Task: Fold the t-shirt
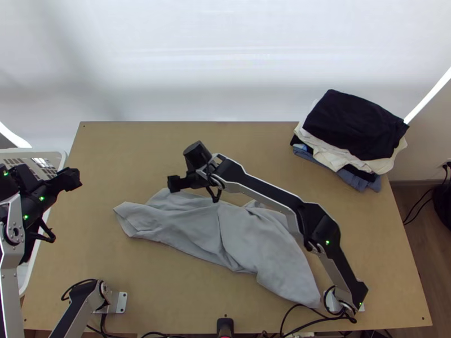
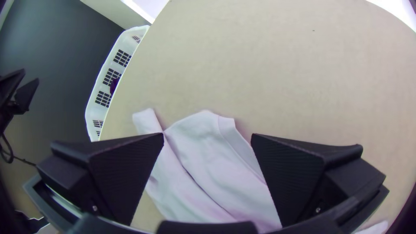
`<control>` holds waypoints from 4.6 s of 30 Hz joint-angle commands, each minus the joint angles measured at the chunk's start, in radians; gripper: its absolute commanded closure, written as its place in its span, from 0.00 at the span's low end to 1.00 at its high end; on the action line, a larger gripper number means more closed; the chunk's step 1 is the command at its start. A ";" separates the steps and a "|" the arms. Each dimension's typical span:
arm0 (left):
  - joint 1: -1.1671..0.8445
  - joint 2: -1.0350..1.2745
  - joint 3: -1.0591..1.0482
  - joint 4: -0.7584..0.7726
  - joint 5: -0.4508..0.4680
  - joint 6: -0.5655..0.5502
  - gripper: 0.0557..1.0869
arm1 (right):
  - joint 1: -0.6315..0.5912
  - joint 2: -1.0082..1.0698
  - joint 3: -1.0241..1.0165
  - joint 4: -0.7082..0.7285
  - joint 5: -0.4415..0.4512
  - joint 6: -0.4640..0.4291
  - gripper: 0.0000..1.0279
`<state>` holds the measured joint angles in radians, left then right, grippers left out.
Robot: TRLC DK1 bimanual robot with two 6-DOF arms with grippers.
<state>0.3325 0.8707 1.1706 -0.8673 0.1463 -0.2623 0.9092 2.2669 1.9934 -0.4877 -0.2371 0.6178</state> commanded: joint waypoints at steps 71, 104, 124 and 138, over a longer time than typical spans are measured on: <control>-0.949 0.467 -0.296 0.172 0.099 -0.267 0.05 | -0.268 -0.104 -0.041 0.247 0.127 -0.059 0.97; -1.001 0.811 -0.065 0.261 0.116 -0.394 0.23 | -0.329 -0.152 -0.102 0.356 0.193 -0.105 0.97; -0.978 0.883 -0.019 0.294 0.101 -0.408 0.43 | -0.322 -0.178 -0.151 0.367 0.194 -0.122 0.97; -0.935 0.880 -0.037 0.286 0.099 -0.359 0.43 | -0.322 -0.199 -0.200 0.400 0.194 -0.121 0.97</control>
<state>-0.6209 1.7496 1.1393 -0.5739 0.2504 -0.6361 0.5880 2.1128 1.8107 -0.1085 -0.0521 0.5106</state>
